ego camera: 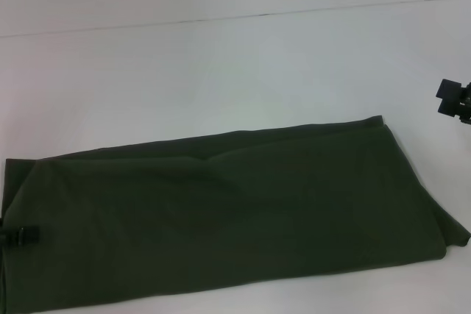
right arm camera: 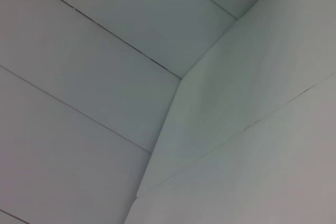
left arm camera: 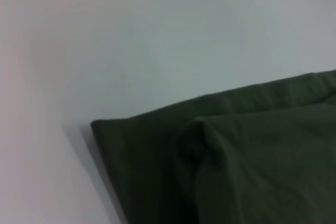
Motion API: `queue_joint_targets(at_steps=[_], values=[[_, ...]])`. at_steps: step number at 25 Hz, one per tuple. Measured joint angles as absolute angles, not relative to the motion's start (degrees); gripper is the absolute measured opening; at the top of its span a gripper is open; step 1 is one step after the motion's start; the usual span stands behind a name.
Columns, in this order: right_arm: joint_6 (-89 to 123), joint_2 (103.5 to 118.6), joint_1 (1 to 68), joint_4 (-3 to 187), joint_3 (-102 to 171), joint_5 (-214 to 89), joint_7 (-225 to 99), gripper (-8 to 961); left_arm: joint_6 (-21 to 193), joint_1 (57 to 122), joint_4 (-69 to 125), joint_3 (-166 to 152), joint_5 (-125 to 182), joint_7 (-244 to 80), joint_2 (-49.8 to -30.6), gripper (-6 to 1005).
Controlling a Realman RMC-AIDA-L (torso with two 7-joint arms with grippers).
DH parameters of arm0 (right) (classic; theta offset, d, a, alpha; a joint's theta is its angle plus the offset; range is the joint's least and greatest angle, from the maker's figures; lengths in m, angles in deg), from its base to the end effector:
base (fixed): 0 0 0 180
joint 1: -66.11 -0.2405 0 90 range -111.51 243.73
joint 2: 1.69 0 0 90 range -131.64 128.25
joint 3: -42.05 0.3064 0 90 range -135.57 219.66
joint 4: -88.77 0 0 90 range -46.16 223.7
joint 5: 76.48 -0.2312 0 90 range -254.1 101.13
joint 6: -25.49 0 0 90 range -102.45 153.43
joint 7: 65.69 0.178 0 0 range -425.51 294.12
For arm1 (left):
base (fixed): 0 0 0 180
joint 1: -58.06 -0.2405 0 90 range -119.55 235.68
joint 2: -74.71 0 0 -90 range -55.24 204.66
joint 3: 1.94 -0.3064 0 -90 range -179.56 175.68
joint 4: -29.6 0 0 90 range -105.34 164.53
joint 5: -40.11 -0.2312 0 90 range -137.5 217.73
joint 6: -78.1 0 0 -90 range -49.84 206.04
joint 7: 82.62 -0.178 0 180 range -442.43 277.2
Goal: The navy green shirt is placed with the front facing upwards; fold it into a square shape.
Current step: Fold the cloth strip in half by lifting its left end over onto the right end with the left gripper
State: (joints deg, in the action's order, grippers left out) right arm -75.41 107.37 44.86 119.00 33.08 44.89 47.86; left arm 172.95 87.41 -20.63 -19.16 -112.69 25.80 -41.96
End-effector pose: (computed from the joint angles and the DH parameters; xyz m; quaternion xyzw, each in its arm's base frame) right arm 0.4052 0.3192 0.0672 -0.7087 0.5705 0.3894 0.1435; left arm -0.4084 0.3406 0.0207 -0.8426 -0.5105 -0.0525 0.1630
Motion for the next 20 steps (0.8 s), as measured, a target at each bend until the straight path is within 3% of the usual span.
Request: queue_joint_targets(at_steps=[20], values=[[-74.57,107.03,44.84,119.0,33.08,44.89,48.12,901,177.4,89.46,-17.95,-19.45,-112.27,24.63,-41.3,935]])
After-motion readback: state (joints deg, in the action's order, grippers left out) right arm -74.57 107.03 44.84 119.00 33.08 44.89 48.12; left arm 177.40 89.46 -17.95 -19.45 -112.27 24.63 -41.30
